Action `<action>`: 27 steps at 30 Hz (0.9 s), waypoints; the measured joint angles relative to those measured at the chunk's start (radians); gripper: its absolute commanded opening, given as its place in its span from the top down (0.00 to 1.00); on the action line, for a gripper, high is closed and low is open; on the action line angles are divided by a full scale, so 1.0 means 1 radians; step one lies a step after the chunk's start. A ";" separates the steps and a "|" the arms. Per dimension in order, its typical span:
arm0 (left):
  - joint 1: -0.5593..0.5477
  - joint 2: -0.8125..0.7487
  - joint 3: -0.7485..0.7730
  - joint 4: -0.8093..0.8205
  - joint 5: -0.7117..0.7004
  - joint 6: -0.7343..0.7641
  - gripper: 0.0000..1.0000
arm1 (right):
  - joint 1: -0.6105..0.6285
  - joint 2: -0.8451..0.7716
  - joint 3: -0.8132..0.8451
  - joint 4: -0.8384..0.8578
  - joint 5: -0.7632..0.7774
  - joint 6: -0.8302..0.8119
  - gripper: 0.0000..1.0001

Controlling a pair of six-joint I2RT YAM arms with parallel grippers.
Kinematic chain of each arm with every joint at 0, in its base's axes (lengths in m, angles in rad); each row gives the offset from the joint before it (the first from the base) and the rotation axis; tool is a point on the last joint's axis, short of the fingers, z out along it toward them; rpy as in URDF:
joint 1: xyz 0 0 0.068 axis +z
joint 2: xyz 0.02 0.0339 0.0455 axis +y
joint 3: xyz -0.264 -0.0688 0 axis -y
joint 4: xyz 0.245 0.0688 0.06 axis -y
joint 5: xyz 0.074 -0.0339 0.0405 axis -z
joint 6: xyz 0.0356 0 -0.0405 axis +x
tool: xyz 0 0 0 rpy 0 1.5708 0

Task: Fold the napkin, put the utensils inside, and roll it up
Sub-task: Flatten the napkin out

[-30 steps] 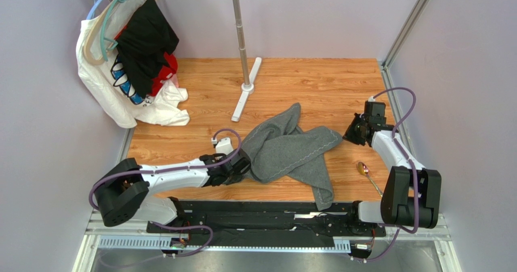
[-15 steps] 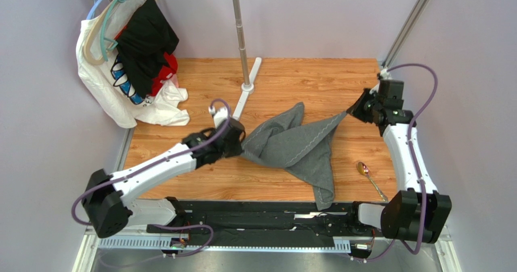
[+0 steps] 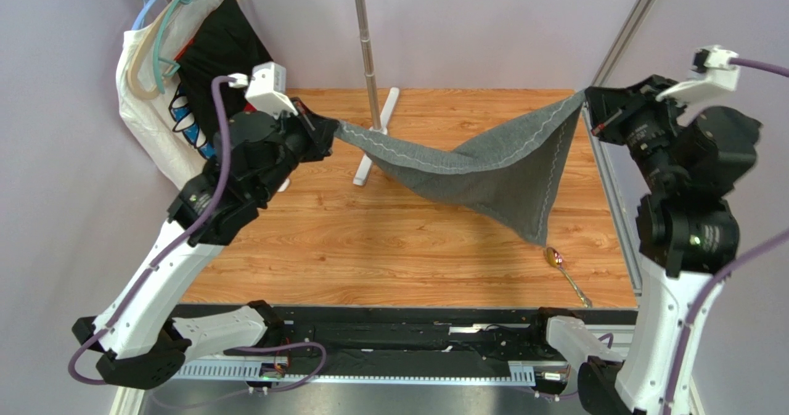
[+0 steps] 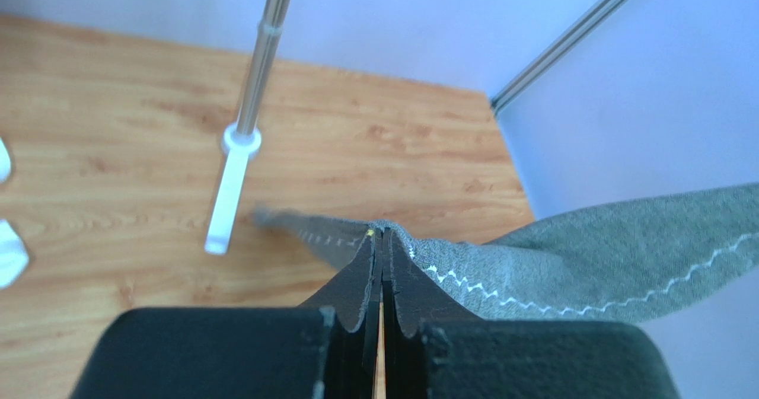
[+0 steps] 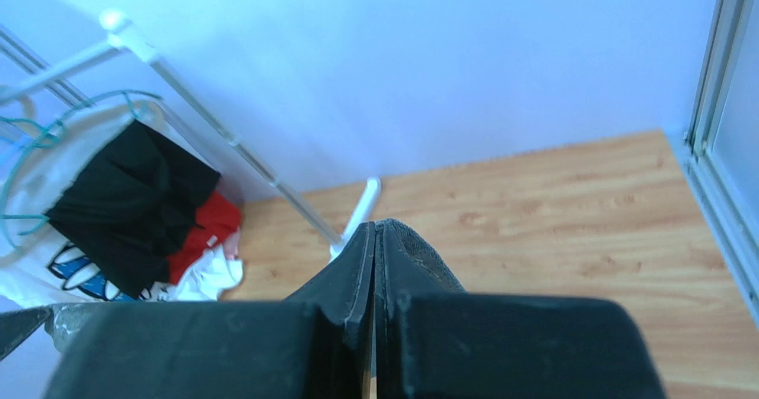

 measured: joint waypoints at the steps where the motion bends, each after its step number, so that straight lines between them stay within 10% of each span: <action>1: 0.000 -0.002 0.035 -0.014 0.000 0.019 1.00 | 0.000 -0.017 0.026 -0.008 0.003 0.000 1.00; 15: 0.000 -0.030 0.545 -0.139 0.037 0.154 1.00 | 0.000 -0.163 0.381 -0.128 0.083 -0.004 1.00; 27: 0.056 0.370 0.447 -0.098 0.102 0.190 1.00 | 0.000 -0.032 -0.223 -0.014 0.220 -0.021 1.00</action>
